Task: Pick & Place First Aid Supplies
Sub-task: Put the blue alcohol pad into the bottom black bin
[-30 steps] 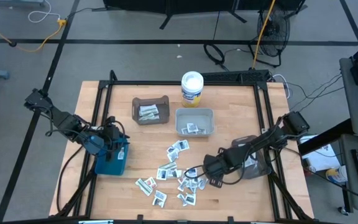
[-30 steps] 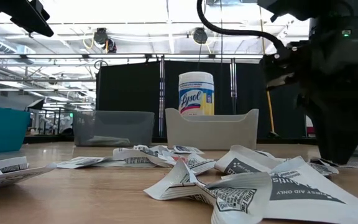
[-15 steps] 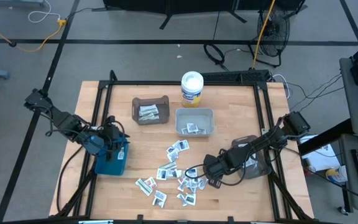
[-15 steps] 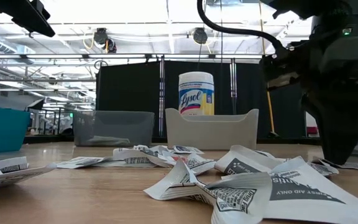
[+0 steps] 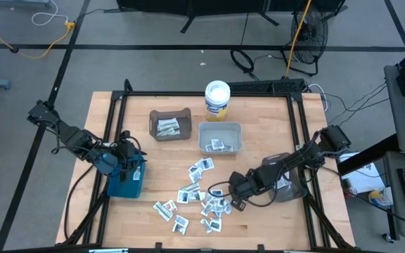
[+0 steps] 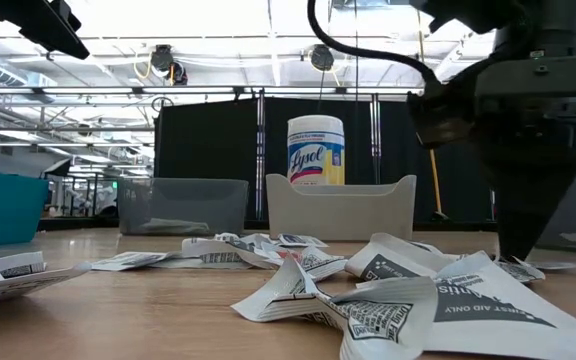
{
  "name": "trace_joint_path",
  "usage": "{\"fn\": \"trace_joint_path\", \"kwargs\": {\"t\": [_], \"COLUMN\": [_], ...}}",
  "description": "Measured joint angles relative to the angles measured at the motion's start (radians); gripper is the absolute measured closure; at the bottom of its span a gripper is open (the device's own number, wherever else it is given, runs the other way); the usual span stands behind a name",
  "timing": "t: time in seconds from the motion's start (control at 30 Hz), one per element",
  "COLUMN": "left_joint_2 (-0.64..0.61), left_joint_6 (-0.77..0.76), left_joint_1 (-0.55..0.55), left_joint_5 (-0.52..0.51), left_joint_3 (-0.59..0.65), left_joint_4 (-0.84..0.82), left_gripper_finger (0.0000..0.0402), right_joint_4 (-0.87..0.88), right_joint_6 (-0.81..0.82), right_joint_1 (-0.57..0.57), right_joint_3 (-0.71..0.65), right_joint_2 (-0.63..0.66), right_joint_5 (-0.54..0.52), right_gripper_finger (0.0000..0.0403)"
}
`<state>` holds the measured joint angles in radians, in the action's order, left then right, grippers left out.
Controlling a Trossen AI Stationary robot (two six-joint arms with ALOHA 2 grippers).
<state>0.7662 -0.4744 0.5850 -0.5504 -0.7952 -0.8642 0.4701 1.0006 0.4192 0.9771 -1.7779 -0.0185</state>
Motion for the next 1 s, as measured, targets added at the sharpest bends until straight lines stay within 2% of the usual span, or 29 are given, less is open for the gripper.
{"fn": "trace_joint_path", "kwargs": {"t": [0.1,0.33,0.4,0.6,0.77,0.9,1.0], "left_joint_2": [0.0,0.0,0.0,0.0,0.0,0.0,0.0], "left_joint_6": [0.0,-0.001,-0.001,0.001,0.005,0.003,0.001], "left_joint_1": [0.0,0.0,0.0,0.0,0.0,0.0,0.0], "left_joint_5": [0.0,-0.001,-0.001,-0.001,0.0,0.0,0.0], "left_joint_3": [0.0,0.0,0.0,0.0,0.0,0.0,0.0], "left_joint_4": [0.0,0.0,0.0,0.0,0.0,0.0,-0.001], "left_gripper_finger": [0.0284,0.0284,0.0284,0.0284,0.0284,0.0284,0.0284], "right_joint_4": [0.001,0.005,0.001,-0.094,-0.18,-0.199,-0.216], "right_joint_6": [0.062,0.37,0.394,0.312,0.143,0.083,0.046], "right_joint_1": [-0.013,-0.065,-0.076,-0.098,-0.104,-0.104,-0.105], "right_joint_3": [0.0,0.0,0.0,0.0,-0.004,-0.007,-0.004], "right_joint_2": [0.0,-0.001,-0.001,0.0,0.014,0.04,0.06], "right_joint_5": [-0.001,-0.034,-0.064,-0.16,-0.179,-0.222,-0.234], "right_gripper_finger": [0.0388,0.039,0.0397,0.0397,0.0396,0.0397,0.0383]}}
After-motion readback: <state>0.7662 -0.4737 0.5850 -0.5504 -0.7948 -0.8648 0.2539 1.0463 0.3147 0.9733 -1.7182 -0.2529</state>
